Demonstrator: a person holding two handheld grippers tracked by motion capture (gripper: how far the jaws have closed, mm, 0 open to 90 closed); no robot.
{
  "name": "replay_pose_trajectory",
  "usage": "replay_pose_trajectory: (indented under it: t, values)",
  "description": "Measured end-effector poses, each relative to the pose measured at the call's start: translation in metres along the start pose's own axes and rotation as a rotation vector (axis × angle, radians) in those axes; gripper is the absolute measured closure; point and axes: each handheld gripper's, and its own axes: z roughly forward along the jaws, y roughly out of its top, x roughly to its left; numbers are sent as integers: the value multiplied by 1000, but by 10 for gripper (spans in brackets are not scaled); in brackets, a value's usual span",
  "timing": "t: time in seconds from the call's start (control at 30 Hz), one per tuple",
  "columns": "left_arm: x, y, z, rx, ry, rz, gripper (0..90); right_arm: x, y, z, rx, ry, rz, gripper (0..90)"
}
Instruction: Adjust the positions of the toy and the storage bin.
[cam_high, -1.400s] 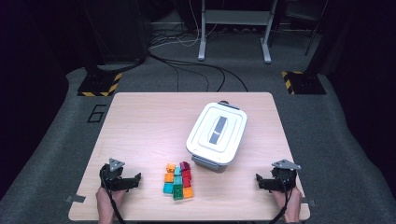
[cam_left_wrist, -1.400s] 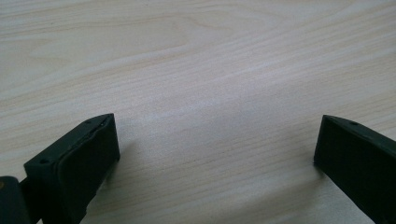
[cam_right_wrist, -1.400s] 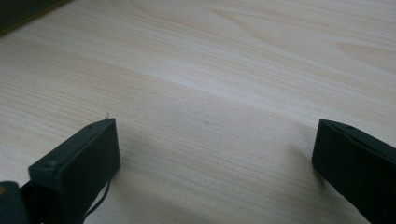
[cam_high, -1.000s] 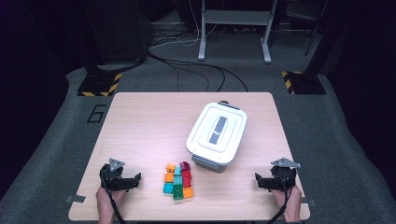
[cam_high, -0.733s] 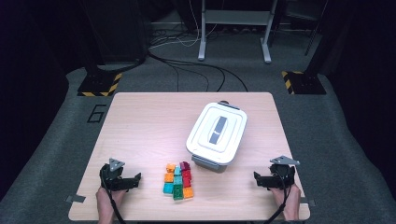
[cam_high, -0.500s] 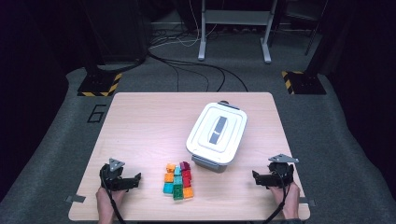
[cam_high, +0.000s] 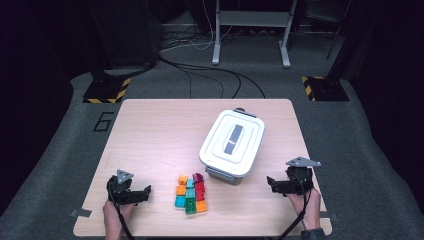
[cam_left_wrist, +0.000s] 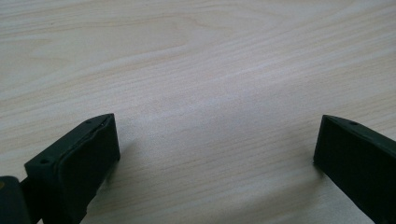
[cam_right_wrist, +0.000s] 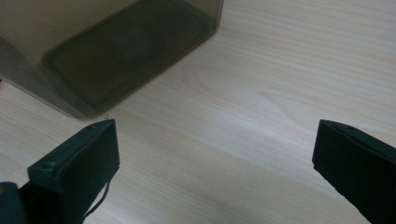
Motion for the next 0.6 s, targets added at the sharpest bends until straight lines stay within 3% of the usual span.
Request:
replay_pose_trajectory:
  t: [0.6]
  values:
    - [0, 0, 0, -4, 2, -2, 0, 11, 40, -15, -13, 29, -61, 0]
